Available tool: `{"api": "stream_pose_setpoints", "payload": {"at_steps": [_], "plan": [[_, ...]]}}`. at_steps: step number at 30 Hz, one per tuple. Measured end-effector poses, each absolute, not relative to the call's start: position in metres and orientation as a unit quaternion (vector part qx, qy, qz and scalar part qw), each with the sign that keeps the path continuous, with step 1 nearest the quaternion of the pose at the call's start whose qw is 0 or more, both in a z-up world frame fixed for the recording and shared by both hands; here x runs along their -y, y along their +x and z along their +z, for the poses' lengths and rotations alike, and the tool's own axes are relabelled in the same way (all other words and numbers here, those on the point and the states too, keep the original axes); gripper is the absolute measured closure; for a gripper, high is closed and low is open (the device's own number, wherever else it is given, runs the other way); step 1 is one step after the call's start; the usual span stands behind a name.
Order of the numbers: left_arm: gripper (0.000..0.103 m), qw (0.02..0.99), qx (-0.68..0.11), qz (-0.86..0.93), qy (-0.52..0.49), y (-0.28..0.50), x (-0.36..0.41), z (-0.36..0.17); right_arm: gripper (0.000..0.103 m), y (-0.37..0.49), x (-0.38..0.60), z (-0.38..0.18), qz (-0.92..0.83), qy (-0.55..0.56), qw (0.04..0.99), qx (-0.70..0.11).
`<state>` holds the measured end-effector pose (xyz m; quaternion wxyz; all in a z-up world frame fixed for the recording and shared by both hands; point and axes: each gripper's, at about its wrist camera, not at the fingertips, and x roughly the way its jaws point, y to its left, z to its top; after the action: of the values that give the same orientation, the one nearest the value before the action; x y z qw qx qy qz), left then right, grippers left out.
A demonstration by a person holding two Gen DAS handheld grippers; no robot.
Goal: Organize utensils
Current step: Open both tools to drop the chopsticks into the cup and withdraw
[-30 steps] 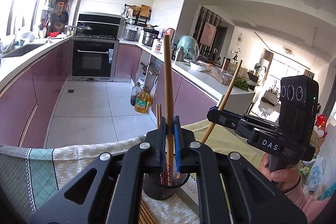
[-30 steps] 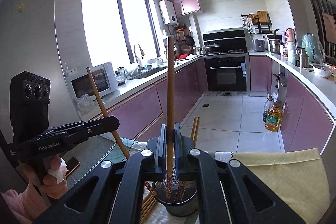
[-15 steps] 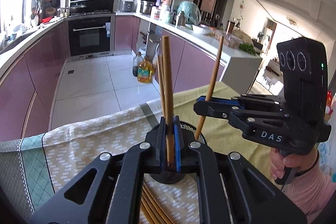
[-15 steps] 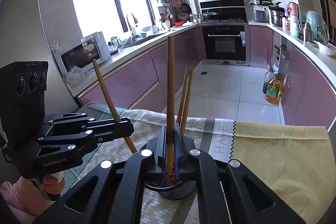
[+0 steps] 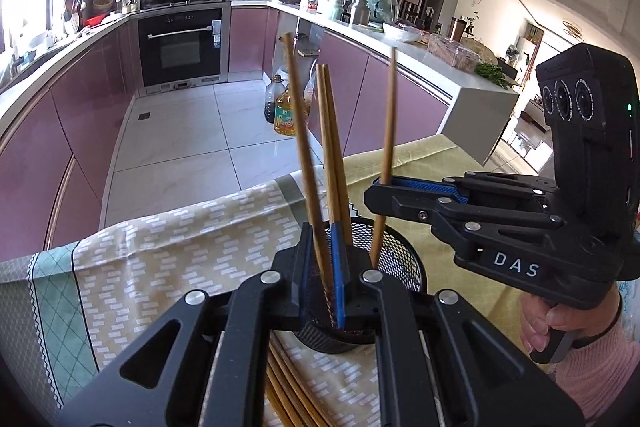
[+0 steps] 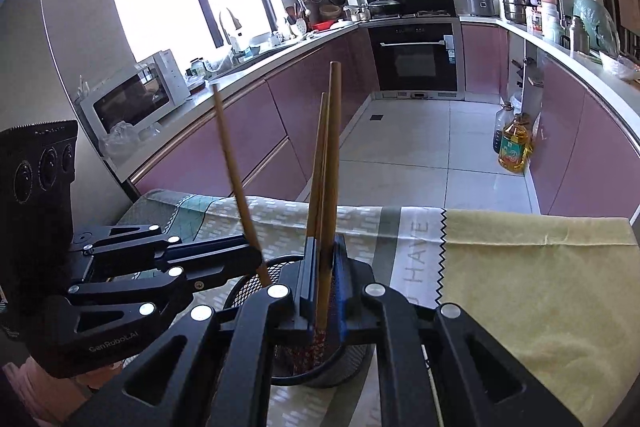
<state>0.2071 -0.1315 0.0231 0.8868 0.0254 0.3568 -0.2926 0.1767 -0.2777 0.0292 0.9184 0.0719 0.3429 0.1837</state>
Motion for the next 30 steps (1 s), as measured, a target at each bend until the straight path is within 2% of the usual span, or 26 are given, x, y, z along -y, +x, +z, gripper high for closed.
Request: {"api": "stream_pose_setpoints", "payload": {"at_steps": [4, 5, 10, 11, 13, 17, 26, 30], "plan": [[0.088, 0.891, -0.352, -0.287, 0.022, 0.201, 0.126, 0.022, 0.090, 0.172, 0.280, 0.029, 0.183, 0.079, 0.920, -0.337], [0.084, 0.894, -0.347, -0.283, 0.022, 0.197, 0.123, 0.023, 0.089, 0.170, 0.281, 0.030, 0.184, 0.081, 0.921, -0.333], [0.073, 0.911, -0.311, -0.269, 0.021, 0.170, 0.099, 0.030, 0.075, 0.141, 0.279, 0.036, 0.205, 0.076, 0.926, -0.307], [0.069, 0.915, -0.303, -0.266, 0.020, 0.164, 0.093, 0.031, 0.073, 0.133, 0.277, 0.038, 0.212, 0.073, 0.927, -0.302], [0.068, 0.920, -0.293, -0.262, 0.015, 0.151, 0.081, 0.033, 0.071, 0.116, 0.270, 0.041, 0.227, 0.060, 0.928, -0.290], [0.055, 0.928, -0.282, -0.244, 0.013, 0.128, 0.055, 0.027, 0.061, 0.087, 0.256, 0.038, 0.260, 0.043, 0.922, -0.284], [0.055, 0.906, -0.365, -0.215, 0.017, 0.109, 0.028, -0.037, 0.061, 0.081, 0.225, -0.032, 0.267, 0.046, 0.883, -0.384], [0.055, 0.896, -0.395, -0.201, 0.021, 0.106, 0.025, -0.064, 0.061, 0.080, 0.210, -0.052, 0.252, 0.025, 0.879, -0.404]]}}
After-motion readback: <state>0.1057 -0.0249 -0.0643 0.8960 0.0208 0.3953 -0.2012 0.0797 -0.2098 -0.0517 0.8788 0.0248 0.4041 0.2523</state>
